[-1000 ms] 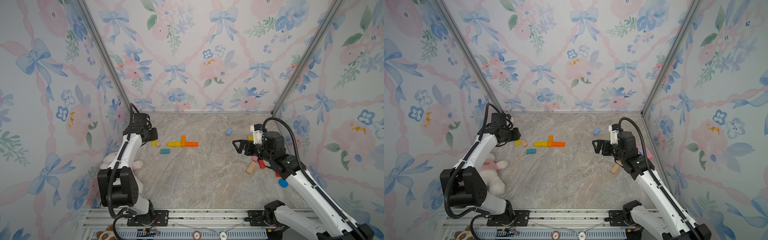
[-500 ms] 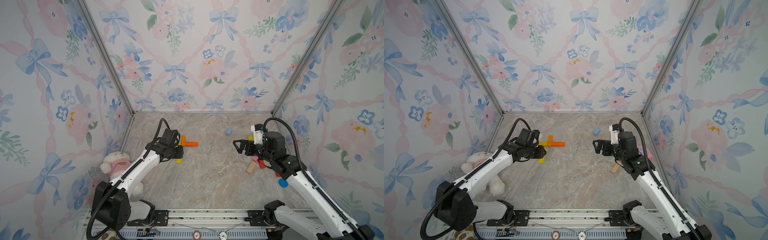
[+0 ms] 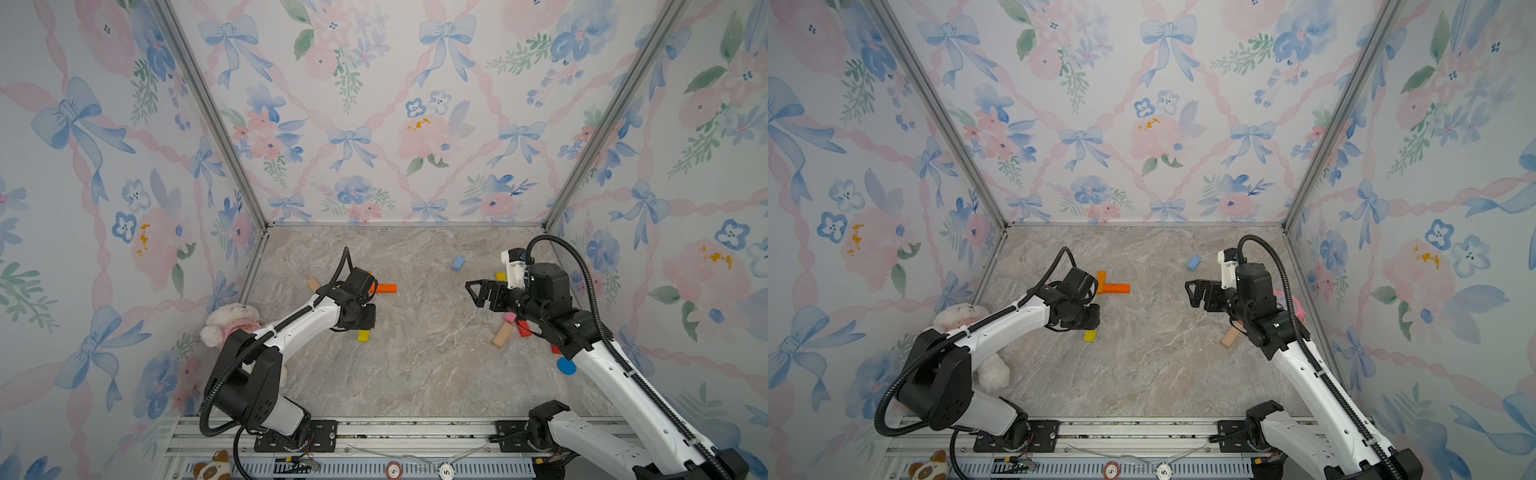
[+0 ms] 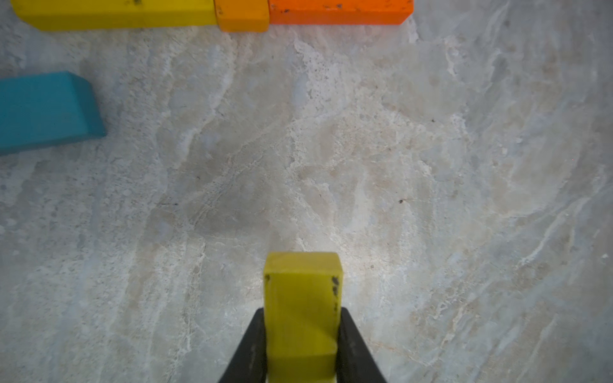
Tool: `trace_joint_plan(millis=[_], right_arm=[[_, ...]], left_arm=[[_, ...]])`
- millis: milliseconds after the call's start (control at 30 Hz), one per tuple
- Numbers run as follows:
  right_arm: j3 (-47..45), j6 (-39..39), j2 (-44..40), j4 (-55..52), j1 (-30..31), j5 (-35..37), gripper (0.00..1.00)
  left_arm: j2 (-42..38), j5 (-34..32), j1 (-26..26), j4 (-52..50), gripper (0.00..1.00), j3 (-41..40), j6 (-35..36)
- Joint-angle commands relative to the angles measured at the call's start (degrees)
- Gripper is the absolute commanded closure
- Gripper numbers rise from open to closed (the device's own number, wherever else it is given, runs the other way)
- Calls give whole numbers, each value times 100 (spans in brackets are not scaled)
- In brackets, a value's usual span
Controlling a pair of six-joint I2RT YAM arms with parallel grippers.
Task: Assemble the letter t with building blocks
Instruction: Assemble the building block at the center of the board.
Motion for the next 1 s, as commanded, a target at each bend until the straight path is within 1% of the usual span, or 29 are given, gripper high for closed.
trace_joint_plan(millis=[0, 200, 467, 800, 967], right_arm=[[-78, -74, -108, -135, -54, -24, 0], [-9, -20, -62, -123, -52, -25, 0], [20, -6, -23, -122, -55, 21, 0], [-45, -15, -115, -135, -53, 69, 1], [-78, 13, -160, -137, -54, 46, 1]], left_arm=[[328, -274, -8, 77, 89, 254, 78], [848, -425, -8, 302, 88, 468, 185], [1243, -563, 14, 402, 87, 721, 298], [1570, -370, 99, 633, 87, 848, 300], [1581, -358, 132, 697, 87, 875, 287]])
